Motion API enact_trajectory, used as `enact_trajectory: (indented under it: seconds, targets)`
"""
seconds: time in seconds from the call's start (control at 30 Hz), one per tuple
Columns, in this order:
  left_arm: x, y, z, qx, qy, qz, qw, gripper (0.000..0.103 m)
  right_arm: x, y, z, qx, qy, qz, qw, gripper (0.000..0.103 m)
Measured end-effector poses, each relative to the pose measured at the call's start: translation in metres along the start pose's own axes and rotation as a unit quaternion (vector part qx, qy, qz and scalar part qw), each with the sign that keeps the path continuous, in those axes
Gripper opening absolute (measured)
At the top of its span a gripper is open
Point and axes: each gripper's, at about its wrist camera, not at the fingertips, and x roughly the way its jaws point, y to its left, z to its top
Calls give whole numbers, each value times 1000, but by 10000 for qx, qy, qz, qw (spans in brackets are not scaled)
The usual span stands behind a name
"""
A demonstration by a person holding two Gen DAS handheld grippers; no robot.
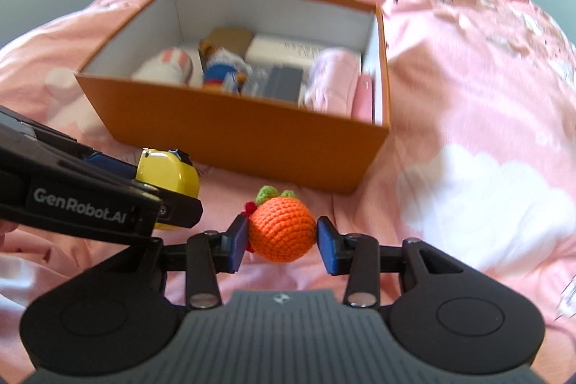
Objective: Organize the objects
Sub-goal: 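Carry the tape measure and crocheted fruit with both grippers over the orange box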
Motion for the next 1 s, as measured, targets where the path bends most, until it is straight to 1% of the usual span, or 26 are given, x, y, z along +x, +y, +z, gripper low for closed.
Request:
enact_trajectory:
  seconds: [0.1, 0.27, 0.37, 0.5, 0.63, 0.7, 0.83, 0.93, 1.0]
  targets:
    - [-15, -4, 12, 117, -267, 41, 9996, 60, -12, 4, 12, -137, -224, 42, 9996, 43]
    - [-40, 8, 31, -27, -478, -90, 9988, 60, -32, 12, 35, -290, -583, 256, 9975, 43]
    - [-50, 18, 45, -25, -661, 27, 9978, 60, -35, 16, 51, -423, -779, 318, 9956, 43]
    - [-61, 32, 62, 65, -786, 161, 9968, 60, -34, 22, 71, -603, -991, 351, 9926, 43]
    - [-55, 45, 80, 400, -665, 326, 9965, 60, -26, 23, 93, -581, -1046, 545, 9913, 43]
    - [-49, 51, 89, 628, -581, 446, 9953, 60, -17, 24, 104, -560, -1035, 617, 9911, 43]
    - [-39, 67, 105, 900, -437, 625, 9930, 60, 0, 24, 124, -473, -1001, 766, 9909, 43]
    - [-30, 78, 118, 1110, -327, 814, 9899, 60, 14, 23, 137, -362, -961, 833, 9912, 43]
    - [-21, 81, 125, 1399, -235, 904, 9858, 60, 24, 20, 144, -242, -902, 914, 9914, 43]
